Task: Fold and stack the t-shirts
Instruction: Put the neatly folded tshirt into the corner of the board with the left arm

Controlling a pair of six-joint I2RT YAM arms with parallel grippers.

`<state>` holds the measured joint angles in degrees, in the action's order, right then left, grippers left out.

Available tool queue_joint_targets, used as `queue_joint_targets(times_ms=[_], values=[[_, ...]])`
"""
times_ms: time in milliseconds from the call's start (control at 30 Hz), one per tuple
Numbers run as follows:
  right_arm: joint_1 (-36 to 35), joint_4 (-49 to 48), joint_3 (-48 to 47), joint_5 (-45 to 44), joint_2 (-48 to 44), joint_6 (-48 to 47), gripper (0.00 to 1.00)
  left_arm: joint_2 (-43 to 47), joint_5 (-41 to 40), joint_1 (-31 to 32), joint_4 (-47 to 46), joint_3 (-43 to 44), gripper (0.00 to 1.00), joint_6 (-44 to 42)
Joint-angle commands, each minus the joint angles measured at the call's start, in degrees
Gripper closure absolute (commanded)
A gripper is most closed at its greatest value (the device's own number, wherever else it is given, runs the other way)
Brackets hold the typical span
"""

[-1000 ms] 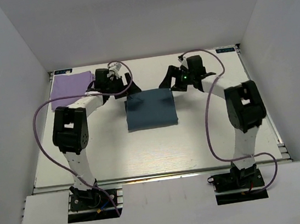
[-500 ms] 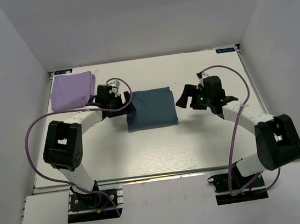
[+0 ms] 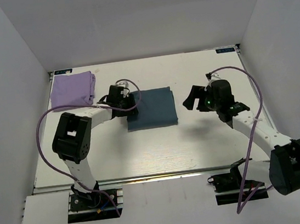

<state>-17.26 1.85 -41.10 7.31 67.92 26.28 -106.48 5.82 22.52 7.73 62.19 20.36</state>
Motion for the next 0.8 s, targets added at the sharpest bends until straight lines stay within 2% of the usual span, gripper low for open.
queue_joint_targets(times_ms=[0,100,233,300,467,600,633,767], values=[[0.29,2.63,0.76,-5.55,-3.49,-1.50,0.10,-3.91,-4.59,2.25,3.52,1.34,0.37,-0.32],[0.21,3.86,1.72,-10.99,-6.13,-1.50,0.10,-4.62,-7.31,3.75,3.52,1.88,0.54,-0.32],[0.29,5.62,2.08,-16.00,-9.46,-2.20,0.10,-5.15,-10.12,4.37,5.63,3.63,1.00,-0.94],[0.47,5.98,2.60,-17.76,-11.48,-2.20,0.10,-5.15,-11.18,4.37,6.24,5.47,1.00,-3.13],[0.29,6.50,4.19,-22.42,-14.04,-2.55,0.10,-0.14,-20.93,3.85,8.09,8.29,1.00,-11.02],[0.38,7.56,4.36,-27.25,-15.89,-2.55,0.10,3.72,-25.06,2.09,9.15,11.02,1.00,-17.53],[0.21,7.47,4.45,-27.35,-16.15,-2.73,0.10,4.78,-27.94,2.09,8.19,11.02,1.00,-19.37],[0.29,7.38,4.98,-28.75,-16.07,-2.47,0.10,9.35,-29.37,0.86,5.02,11.02,1.00,-26.06]])
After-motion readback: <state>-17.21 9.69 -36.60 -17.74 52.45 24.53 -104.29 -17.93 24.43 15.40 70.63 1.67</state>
